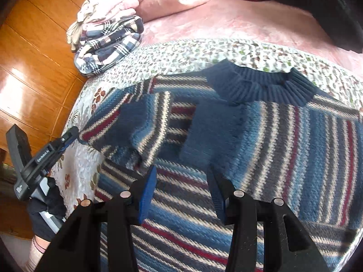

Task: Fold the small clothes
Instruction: 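Fold the held sleeve across the body toward the right tool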

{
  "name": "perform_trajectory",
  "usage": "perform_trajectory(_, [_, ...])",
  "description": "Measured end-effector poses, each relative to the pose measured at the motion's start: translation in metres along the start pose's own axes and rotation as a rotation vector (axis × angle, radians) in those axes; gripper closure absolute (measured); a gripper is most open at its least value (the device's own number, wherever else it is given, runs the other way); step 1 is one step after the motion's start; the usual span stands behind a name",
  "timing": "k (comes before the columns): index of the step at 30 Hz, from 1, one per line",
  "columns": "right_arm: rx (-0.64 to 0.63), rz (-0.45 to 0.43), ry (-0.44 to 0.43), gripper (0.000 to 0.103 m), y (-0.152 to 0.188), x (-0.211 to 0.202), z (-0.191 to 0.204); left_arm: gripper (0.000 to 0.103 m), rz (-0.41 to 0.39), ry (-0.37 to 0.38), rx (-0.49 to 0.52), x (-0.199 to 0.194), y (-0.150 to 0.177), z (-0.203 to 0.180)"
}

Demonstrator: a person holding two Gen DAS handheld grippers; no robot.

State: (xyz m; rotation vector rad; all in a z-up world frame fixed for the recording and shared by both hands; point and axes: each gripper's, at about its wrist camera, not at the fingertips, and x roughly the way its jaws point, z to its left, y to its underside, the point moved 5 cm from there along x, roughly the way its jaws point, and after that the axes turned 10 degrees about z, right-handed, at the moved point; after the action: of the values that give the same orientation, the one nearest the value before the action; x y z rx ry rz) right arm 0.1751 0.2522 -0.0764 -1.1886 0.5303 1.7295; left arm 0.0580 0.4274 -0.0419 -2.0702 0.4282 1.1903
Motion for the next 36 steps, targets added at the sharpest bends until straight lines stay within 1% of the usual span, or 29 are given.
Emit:
perform_trajectory(3, [0.036,0.035,-0.072,0.057,-0.021,0.023,0.015,0.084,0.029,-0.062,0.008,0.022,-0.005,0.008])
perform_trajectory(5, [0.061,0.058,-0.108,0.057,-0.033,0.039,0.022,0.084,0.057,-0.073,-0.001,0.032,-0.004,0.015])
perform_trajectory(8, [0.087,0.098,-0.081,0.056,-0.043,0.061,0.027,0.084,0.089,-0.087,-0.008,0.044,0.005,0.024])
perform_trajectory(11, [0.11,0.135,-0.097,0.055,-0.045,0.081,0.029,0.084,0.108,-0.088,-0.015,0.052,0.012,0.032])
perform_trajectory(12, [0.116,0.142,-0.113,0.061,-0.045,0.086,0.03,0.084,0.112,-0.089,-0.019,0.053,0.013,0.034])
perform_trajectory(13, [0.111,0.149,-0.145,0.078,-0.044,0.092,0.032,0.084,0.114,-0.087,-0.022,0.052,0.015,0.035])
perform_trajectory(14, [0.102,0.15,-0.149,0.082,-0.044,0.095,0.034,0.084,0.112,-0.087,-0.024,0.051,0.016,0.036])
perform_trajectory(15, [0.084,0.137,-0.133,0.09,-0.044,0.095,0.037,0.084,0.109,-0.085,-0.028,0.048,0.015,0.036])
perform_trajectory(17, [0.051,0.12,-0.128,0.092,-0.043,0.088,0.041,0.081,0.092,-0.075,-0.043,0.04,0.013,0.037])
perform_trajectory(19, [0.014,0.087,-0.132,0.093,-0.042,0.071,0.045,0.081,0.064,-0.067,-0.049,0.029,0.01,0.037])
perform_trajectory(21, [-0.018,0.047,-0.118,0.093,-0.04,0.05,0.047,0.081,0.043,-0.071,-0.044,0.021,0.008,0.035])
perform_trajectory(25, [-0.035,-0.007,-0.102,0.093,-0.039,0.011,0.037,0.081,0.034,-0.052,-0.031,0.016,0.004,0.024])
perform_trajectory(28, [-0.037,-0.029,-0.066,0.093,-0.036,-0.012,0.022,0.081,0.041,-0.036,0.004,0.02,0.005,0.008])
perform_trajectory(31, [-0.018,-0.044,-0.027,0.093,-0.035,-0.025,-0.001,0.081,0.052,-0.011,0.049,0.029,0.009,-0.014])
perform_trajectory(33, [0.012,-0.049,0.004,0.093,-0.034,-0.028,-0.021,0.081,0.065,0.0,0.082,0.036,0.013,-0.029])
perform_trajectory(36, [0.061,-0.022,0.0,0.093,-0.033,-0.02,-0.05,0.081,0.092,-0.012,0.144,0.053,0.018,-0.049])
